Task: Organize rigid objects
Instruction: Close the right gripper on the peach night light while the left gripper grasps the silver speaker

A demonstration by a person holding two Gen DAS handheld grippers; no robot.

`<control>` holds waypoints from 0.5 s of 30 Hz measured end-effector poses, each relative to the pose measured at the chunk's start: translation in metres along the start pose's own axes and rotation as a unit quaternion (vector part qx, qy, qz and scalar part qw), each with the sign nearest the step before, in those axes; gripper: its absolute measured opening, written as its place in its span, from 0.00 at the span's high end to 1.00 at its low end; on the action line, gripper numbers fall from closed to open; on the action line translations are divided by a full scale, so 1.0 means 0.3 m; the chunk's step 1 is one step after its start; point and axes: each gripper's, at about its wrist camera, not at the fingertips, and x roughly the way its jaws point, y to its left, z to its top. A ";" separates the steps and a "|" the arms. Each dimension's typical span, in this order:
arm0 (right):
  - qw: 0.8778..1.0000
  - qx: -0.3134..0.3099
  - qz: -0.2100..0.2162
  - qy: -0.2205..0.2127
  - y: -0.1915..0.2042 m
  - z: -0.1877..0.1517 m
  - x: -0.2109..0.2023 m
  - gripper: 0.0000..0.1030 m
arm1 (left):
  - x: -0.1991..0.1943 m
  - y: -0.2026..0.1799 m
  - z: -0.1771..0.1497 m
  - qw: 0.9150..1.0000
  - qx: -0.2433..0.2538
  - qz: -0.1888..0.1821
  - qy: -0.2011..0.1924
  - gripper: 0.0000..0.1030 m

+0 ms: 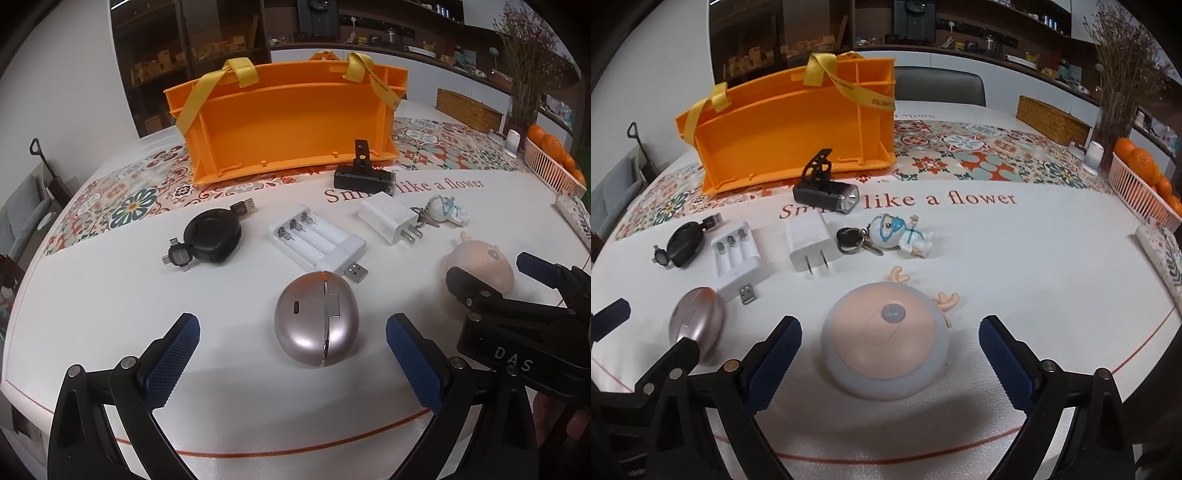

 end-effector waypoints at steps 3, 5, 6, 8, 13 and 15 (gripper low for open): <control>1.000 0.007 0.000 0.001 -0.002 -0.008 0.021 0.09 | 0.012 -0.004 -0.002 1.000 0.002 -0.004 -0.001 0.00; 1.000 0.013 0.001 0.003 -0.005 -0.013 0.034 0.11 | 0.018 -0.004 -0.003 1.000 0.002 -0.005 0.000 0.00; 1.000 0.014 0.001 0.003 -0.004 -0.015 0.036 0.11 | 0.021 -0.004 -0.005 1.000 0.002 -0.006 0.000 0.00; 1.000 0.015 0.000 0.004 -0.003 -0.018 0.043 0.11 | 0.025 -0.004 -0.008 1.000 0.003 -0.007 -0.001 0.00; 1.000 0.015 -0.005 0.001 0.003 -0.029 0.049 0.14 | 0.034 -0.009 -0.009 1.000 0.010 -0.006 -0.002 0.00; 1.000 0.016 -0.008 -0.003 0.005 -0.029 0.051 0.16 | 0.039 -0.008 -0.008 1.000 0.008 -0.007 -0.002 0.00</control>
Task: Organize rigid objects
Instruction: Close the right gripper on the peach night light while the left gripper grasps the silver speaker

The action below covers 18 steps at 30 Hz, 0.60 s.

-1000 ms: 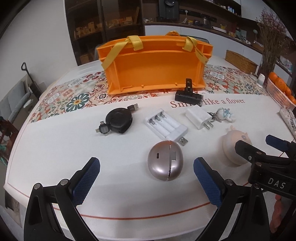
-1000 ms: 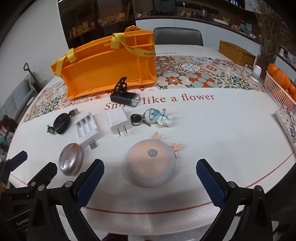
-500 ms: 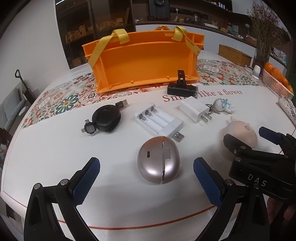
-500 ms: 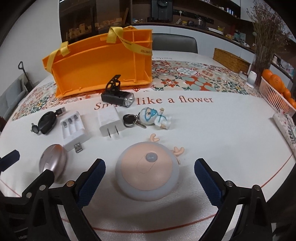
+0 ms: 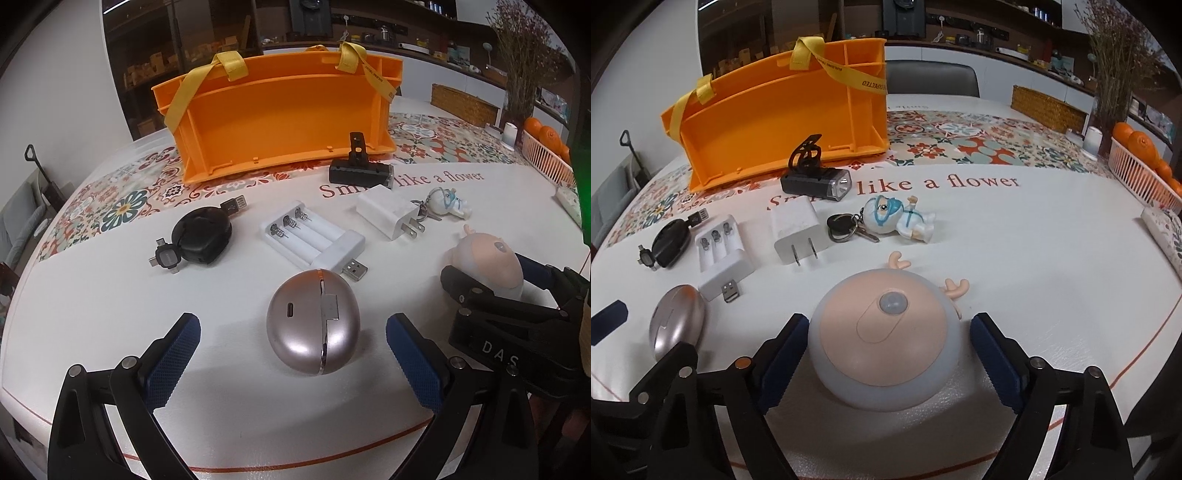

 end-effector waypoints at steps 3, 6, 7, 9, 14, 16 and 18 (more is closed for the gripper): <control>1.000 -0.006 -0.005 -0.008 0.009 -0.002 0.000 0.22 | 0.005 -0.002 0.001 1.000 -0.002 -0.001 0.000 0.01; 1.000 -0.010 -0.003 -0.010 0.012 0.001 -0.002 0.26 | 0.010 0.001 0.002 1.000 -0.006 -0.003 0.001 0.01; 1.000 -0.012 -0.002 -0.009 0.012 0.002 -0.002 0.27 | 0.012 -0.001 0.002 1.000 -0.006 -0.004 0.001 0.01; 1.000 -0.009 0.000 -0.003 0.005 0.005 -0.006 0.27 | 0.015 -0.003 0.004 1.000 -0.007 -0.006 0.001 0.01; 1.000 -0.006 -0.005 -0.016 -0.015 0.008 -0.052 0.27 | 0.019 -0.015 0.004 1.000 -0.007 -0.008 -0.005 0.07; 1.000 -0.005 -0.005 -0.020 -0.022 0.011 -0.062 0.27 | 0.029 -0.021 0.001 1.000 -0.007 -0.012 -0.002 0.14; 1.000 -0.004 -0.006 -0.021 -0.028 0.012 -0.067 0.27 | 0.040 -0.025 -0.002 1.000 -0.011 -0.014 0.003 0.22</control>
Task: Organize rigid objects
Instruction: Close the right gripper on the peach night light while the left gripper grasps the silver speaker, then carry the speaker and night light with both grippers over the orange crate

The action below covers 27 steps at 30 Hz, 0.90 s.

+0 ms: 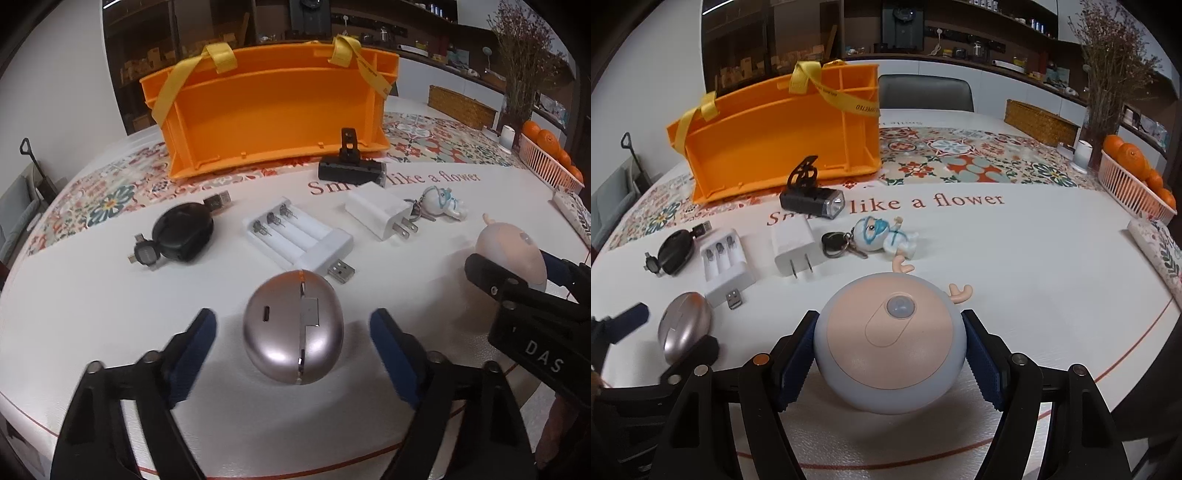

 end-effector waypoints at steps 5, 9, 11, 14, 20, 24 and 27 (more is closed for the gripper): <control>1.000 -0.002 0.000 0.005 -0.008 -0.008 0.006 0.27 | 0.013 0.002 -0.007 1.000 -0.010 0.011 -0.008 0.30; 1.000 -0.004 0.004 0.007 -0.003 -0.014 0.011 0.27 | 0.018 0.006 -0.006 1.000 -0.020 0.009 -0.013 0.37; 1.000 -0.006 0.005 0.006 0.002 -0.016 0.013 0.27 | 0.018 0.007 -0.003 1.000 -0.022 0.005 -0.016 0.46; 1.000 -0.007 0.009 0.008 0.008 -0.020 0.017 0.27 | 0.018 0.007 -0.007 1.000 -0.024 0.003 -0.019 0.48; 1.000 -0.011 0.014 0.008 0.020 -0.017 0.006 0.27 | 0.010 0.018 -0.003 0.999 -0.038 -0.004 -0.012 0.48; 1.000 -0.014 0.014 0.006 0.028 -0.006 -0.011 0.27 | -0.017 0.023 0.010 0.999 -0.037 -0.002 -0.019 0.48; 1.000 -0.011 0.017 0.008 0.030 0.007 -0.027 0.27 | -0.041 0.038 0.032 0.999 -0.045 -0.005 -0.022 0.48</control>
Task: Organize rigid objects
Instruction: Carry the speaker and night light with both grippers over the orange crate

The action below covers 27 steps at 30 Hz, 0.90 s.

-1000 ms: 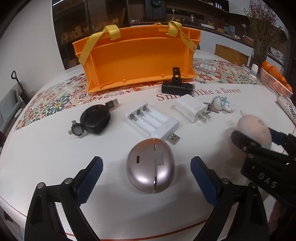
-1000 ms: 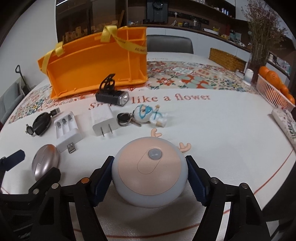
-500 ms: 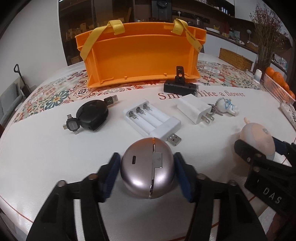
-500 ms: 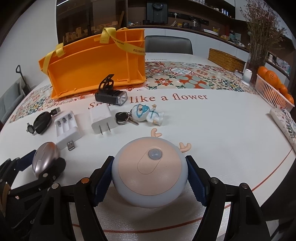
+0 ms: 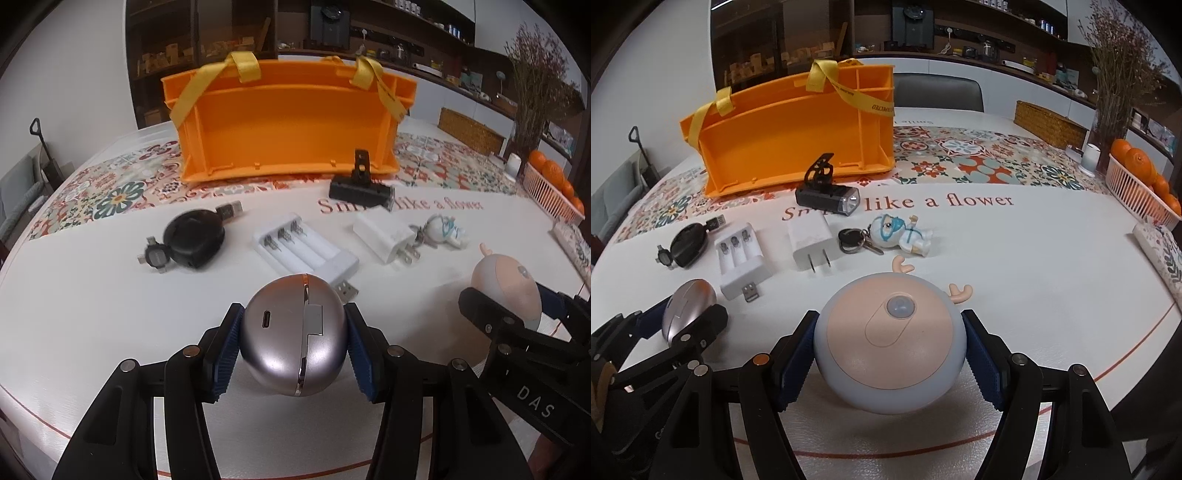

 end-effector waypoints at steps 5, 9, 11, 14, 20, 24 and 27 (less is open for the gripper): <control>1.000 -0.001 0.003 -0.005 0.010 0.048 -0.044 0.27 | -0.046 0.021 0.043 1.000 -0.006 0.005 -0.010 0.48; 1.000 -0.002 0.004 -0.014 0.022 0.097 -0.080 0.27 | -0.088 0.044 0.087 1.000 -0.011 0.011 -0.018 0.48; 1.000 -0.001 0.005 -0.018 0.027 0.125 -0.099 0.27 | -0.110 0.057 0.113 1.000 -0.014 0.012 -0.023 0.48; 1.000 -0.001 0.010 -0.021 0.041 0.163 -0.125 0.27 | -0.137 0.076 0.148 0.999 -0.019 0.011 -0.026 0.48; 1.000 0.001 0.016 -0.025 0.078 0.241 -0.172 0.27 | -0.179 0.140 0.228 0.999 -0.031 0.010 -0.030 0.48; 0.999 0.004 0.021 -0.030 0.109 0.297 -0.197 0.27 | -0.199 0.188 0.292 0.999 -0.041 0.009 -0.034 0.48; 0.999 0.007 0.023 -0.033 0.133 0.343 -0.208 0.27 | -0.208 0.216 0.334 0.998 -0.039 0.006 -0.038 0.48</control>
